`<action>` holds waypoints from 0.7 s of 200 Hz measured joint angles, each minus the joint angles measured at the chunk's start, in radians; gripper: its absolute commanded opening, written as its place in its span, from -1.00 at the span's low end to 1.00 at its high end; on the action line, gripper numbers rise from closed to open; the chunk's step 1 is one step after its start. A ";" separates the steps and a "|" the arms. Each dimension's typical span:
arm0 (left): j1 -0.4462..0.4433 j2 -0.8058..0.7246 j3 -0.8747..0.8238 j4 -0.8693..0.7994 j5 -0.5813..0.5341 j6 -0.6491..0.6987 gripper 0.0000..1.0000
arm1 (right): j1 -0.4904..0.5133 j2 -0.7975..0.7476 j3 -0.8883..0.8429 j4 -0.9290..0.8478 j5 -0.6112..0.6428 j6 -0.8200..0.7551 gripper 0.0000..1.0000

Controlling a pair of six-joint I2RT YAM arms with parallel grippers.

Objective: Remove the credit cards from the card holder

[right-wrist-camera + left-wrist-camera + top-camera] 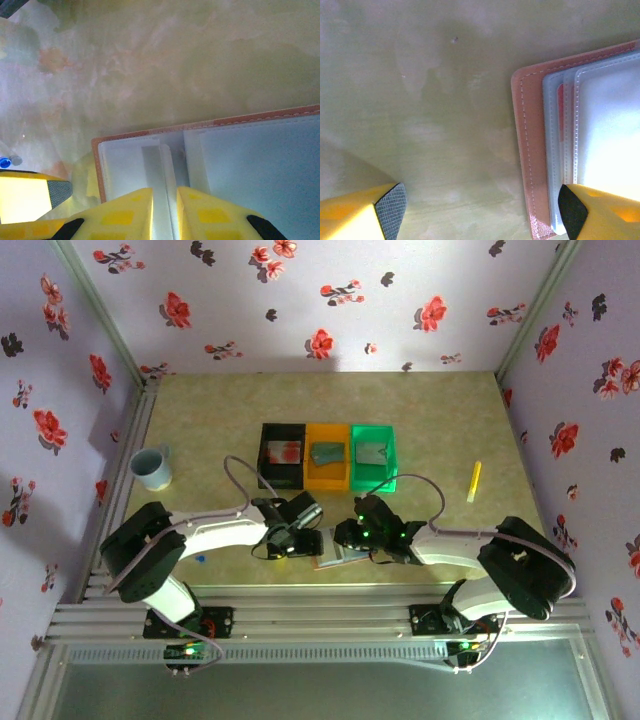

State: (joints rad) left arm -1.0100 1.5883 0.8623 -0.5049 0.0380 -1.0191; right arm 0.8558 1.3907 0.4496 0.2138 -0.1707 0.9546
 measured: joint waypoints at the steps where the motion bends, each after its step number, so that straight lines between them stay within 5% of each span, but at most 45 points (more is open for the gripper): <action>1: 0.000 0.001 0.000 0.000 0.000 0.000 0.63 | 0.000 0.000 0.000 0.000 -0.001 0.000 -0.60; 140: -0.035 0.058 0.043 -0.048 -0.054 0.000 0.59 | 0.000 -0.066 -0.009 -0.040 0.011 -0.002 -0.48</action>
State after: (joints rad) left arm -1.0447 1.6459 0.9054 -0.5529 -0.0158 -1.0195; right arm 0.8558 1.3243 0.4404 0.1738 -0.1593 0.9531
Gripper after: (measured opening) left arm 0.798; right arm 0.259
